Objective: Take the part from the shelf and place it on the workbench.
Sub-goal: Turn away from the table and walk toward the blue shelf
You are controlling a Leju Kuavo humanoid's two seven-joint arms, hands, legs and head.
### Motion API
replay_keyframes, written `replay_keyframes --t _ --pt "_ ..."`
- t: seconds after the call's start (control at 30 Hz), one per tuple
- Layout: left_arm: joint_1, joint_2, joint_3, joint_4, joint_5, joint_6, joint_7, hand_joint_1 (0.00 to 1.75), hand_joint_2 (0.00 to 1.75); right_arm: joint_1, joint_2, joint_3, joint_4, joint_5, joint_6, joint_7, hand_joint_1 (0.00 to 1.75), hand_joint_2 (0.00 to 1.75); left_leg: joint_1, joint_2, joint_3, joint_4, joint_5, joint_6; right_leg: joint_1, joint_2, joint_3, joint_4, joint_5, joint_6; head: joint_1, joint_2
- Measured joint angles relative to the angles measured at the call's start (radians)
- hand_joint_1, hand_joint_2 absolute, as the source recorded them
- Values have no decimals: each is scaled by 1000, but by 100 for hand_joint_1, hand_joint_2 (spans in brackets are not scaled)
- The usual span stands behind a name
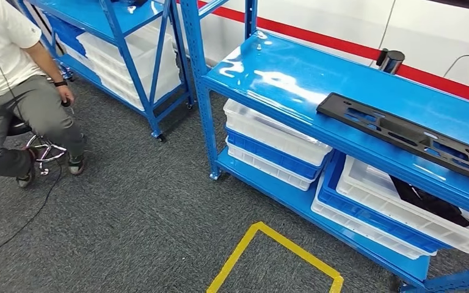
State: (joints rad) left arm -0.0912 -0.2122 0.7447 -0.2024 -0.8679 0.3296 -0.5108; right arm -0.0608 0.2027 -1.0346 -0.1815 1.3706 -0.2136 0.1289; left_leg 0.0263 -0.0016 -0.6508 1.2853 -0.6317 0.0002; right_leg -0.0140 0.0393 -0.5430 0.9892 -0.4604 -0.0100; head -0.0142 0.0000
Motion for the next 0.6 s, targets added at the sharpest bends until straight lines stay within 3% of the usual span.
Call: replay_keyframes --t 0.07,0.13,0.2,0.23,0.27,0.33,0.4,0.47,0.5,0.53,0.6 --pt "1 2 0 0 0 0 0 0 175 0 0 0 0 0 0 0 0 0 -1 -19 47 -119 83 14 3 30 4 0 0 0 0 0" --pt "1 5 0 0 0 0 0 0 175 -1 3 0 0 0 0 0 0 0 -2 -61 98 -240 139 27 8 54 3 2 0 4 1 0" --pt "0 6 0 0 -1 -1 0 0 175 -1 5 0 -1 0 0 0 0 0 -7 -75 110 -274 147 31 10 70 -7 3 3 13 1 0" --pt "-1 6 0 0 -1 -1 0 0 175 -1 4 0 -1 0 0 0 0 0 -9 -63 111 -279 150 33 9 79 -13 1 5 20 1 0" --pt "-2 6 0 0 -1 -1 0 0 175 0 4 0 -1 0 0 0 0 0 -10 -53 113 -286 155 37 8 73 -18 5 4 25 0 0" --pt "-2 5 0 0 -1 -1 -1 0 175 -2 2 0 -1 0 0 0 0 0 -8 -29 118 -302 165 47 9 31 -45 54 -25 27 4 0" --pt "0 4 0 0 -1 -1 -1 0 175 -4 1 0 -1 0 0 0 0 0 -8 0 117 -307 169 51 6 -14 -107 180 -89 24 10 0" --pt "2 4 0 0 -1 -1 -1 0 175 -3 1 0 -1 0 0 0 0 0 -8 31 114 -306 168 51 -1 -25 -163 295 -132 34 12 0" --pt "2 4 0 0 -1 -1 -1 0 175 -1 0 0 -1 0 0 0 0 0 -7 46 114 -306 168 49 -4 -29 -163 304 -131 44 12 0" --pt "2 4 0 0 -1 -1 -1 0 175 0 -1 0 -1 0 0 0 0 0 -6 59 114 -305 167 47 -8 -35 -140 266 -114 56 13 0" --pt "2 3 0 0 -1 -1 -1 0 175 0 -2 0 -2 0 0 0 0 0 -4 81 118 -302 162 37 -15 -72 -54 114 -61 74 15 0"
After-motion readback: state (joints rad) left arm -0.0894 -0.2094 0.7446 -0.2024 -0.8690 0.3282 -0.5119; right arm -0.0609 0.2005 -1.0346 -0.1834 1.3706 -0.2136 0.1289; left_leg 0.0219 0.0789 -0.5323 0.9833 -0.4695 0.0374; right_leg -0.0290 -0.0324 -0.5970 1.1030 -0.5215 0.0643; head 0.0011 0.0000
